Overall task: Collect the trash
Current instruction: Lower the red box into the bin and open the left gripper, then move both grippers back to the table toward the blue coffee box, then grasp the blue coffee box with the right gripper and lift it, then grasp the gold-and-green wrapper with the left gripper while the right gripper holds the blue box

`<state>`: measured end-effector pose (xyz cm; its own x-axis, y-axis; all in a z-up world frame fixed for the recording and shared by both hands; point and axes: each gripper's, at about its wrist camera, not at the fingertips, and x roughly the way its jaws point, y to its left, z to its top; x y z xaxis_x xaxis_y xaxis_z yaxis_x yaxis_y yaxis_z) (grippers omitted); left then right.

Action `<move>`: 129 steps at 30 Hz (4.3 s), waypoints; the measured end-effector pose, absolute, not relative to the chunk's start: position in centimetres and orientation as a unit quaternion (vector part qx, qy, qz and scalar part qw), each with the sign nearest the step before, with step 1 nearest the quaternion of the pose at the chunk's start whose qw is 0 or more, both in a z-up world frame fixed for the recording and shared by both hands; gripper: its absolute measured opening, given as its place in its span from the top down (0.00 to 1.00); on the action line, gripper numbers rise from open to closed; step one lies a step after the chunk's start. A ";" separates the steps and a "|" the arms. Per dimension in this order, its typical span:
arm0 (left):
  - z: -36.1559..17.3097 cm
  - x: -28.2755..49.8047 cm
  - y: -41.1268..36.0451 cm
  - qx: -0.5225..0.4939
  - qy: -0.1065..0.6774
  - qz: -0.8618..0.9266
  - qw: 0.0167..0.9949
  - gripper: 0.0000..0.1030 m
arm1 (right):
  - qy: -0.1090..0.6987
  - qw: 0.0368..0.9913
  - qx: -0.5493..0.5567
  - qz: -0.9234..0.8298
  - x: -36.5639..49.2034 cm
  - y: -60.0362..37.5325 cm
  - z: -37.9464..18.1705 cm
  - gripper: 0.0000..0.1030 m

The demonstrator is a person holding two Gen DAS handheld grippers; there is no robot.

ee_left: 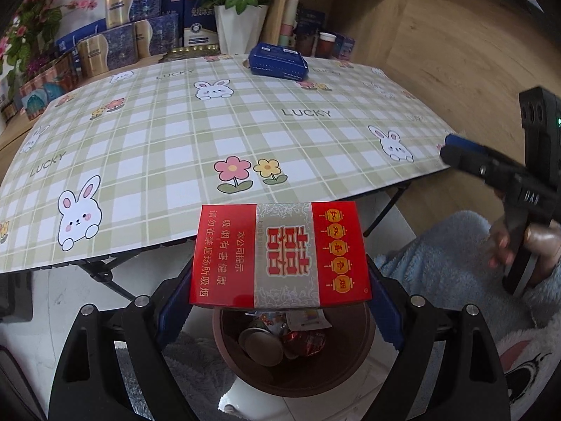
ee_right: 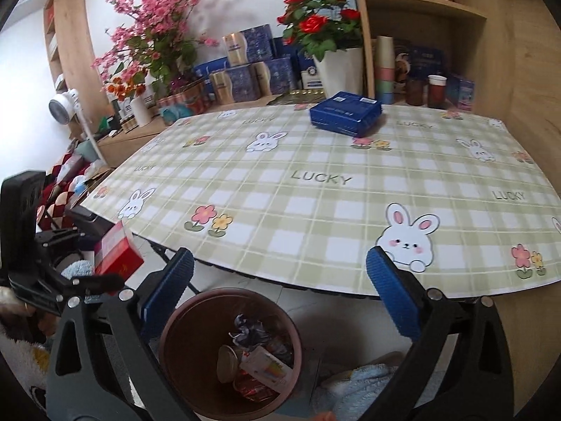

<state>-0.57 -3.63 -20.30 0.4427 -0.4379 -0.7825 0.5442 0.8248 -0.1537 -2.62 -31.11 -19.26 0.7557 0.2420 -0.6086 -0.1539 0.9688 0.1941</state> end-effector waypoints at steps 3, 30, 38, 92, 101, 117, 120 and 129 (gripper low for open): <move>-21.2 -1.2 -4.2 0.091 0.437 -0.294 0.845 0.18 | 0.323 0.939 0.070 0.098 -3.1 -31.6 -19.1 0.06; -26.1 -0.7 -5.2 0.089 0.497 -0.314 0.804 0.11 | 0.351 0.928 0.074 0.102 -3.3 -30.4 -21.5 0.06; -25.6 0.4 -3.4 0.036 0.492 -0.288 0.821 0.11 | 0.358 0.926 0.072 0.096 -3.1 -30.4 -21.8 0.06; -18.6 26.7 -2.5 0.007 0.392 -0.178 0.903 0.11 | 0.391 0.853 0.337 0.080 39.3 -44.4 -27.9 0.28; -17.3 25.1 -1.6 0.002 0.385 -0.176 0.906 0.11 | 0.342 0.842 0.393 0.142 37.0 -43.6 -23.2 0.78; -15.0 22.3 -6.9 0.021 0.380 -0.246 0.891 0.11 | 0.322 0.912 0.248 0.055 24.7 -48.8 -13.7 0.83; -15.2 24.1 -10.5 0.027 0.395 -0.273 0.877 0.11 | 0.323 0.918 0.226 0.038 23.4 -50.0 -14.3 0.83; -18.1 34.6 -22.4 -0.044 0.481 -0.274 0.832 0.38 | 0.321 0.927 0.195 0.017 21.9 -52.6 -15.9 0.83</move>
